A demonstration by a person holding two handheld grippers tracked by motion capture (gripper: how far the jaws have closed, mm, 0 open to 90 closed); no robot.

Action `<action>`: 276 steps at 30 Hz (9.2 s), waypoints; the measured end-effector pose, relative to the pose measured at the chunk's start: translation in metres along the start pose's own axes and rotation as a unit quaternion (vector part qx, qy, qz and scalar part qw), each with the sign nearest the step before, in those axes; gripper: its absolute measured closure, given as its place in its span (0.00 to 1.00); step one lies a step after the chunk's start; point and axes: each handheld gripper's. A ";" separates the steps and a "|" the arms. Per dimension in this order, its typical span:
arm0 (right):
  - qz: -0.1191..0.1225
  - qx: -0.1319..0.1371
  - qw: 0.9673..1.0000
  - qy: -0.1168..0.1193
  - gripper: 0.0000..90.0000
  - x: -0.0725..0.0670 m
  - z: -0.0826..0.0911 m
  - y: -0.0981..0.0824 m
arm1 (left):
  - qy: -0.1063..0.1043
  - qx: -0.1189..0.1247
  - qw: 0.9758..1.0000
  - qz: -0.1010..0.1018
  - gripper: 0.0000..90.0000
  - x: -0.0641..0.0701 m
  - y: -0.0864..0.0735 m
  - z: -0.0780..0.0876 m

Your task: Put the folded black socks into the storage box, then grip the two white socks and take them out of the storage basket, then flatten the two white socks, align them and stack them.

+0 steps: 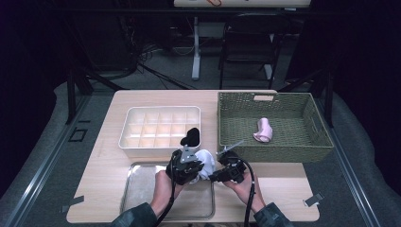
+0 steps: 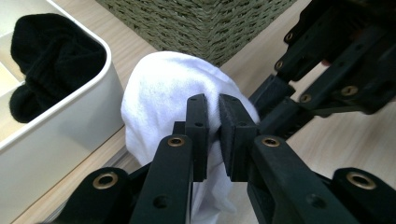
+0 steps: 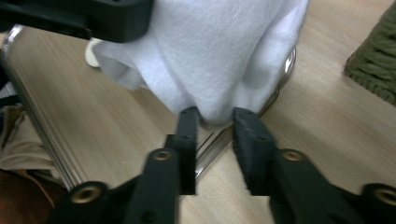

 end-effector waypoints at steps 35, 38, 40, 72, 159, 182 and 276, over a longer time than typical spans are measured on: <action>0.040 0.056 0.998 0.012 0.93 -0.021 0.034 0.005 | 0.033 -0.043 0.996 -0.077 0.88 0.002 0.002 -0.001; 0.032 0.057 0.998 0.016 0.77 -0.015 0.032 0.004 | 0.034 -0.024 0.998 -0.043 0.92 -0.008 0.000 0.005; 0.037 0.051 0.998 0.015 0.64 -0.014 0.024 0.004 | 0.030 -0.019 0.999 -0.024 0.93 -0.013 -0.001 0.006; 0.081 0.006 0.996 -0.048 0.89 -0.028 0.003 0.009 | 0.045 0.035 0.998 0.022 0.96 -0.030 -0.019 0.034; 0.066 -0.029 0.991 -0.115 0.89 -0.005 0.027 -0.034 | -0.015 -0.103 0.985 0.139 0.62 -0.047 -0.065 0.003; 0.033 -0.041 0.991 -0.121 0.87 0.012 0.027 -0.037 | -0.001 -0.135 0.979 0.152 0.52 -0.077 -0.075 0.023; 0.019 -0.003 0.986 -0.163 0.84 0.001 0.044 -0.025 | -0.022 -0.158 0.987 0.017 0.83 -0.038 -0.050 -0.011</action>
Point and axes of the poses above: each handheld gripper's, and its own axes: z roughly backward along the jaws, y roughly out of its top, x roughly to its right, and after that the axes turned 8 degrees about y, right-handed
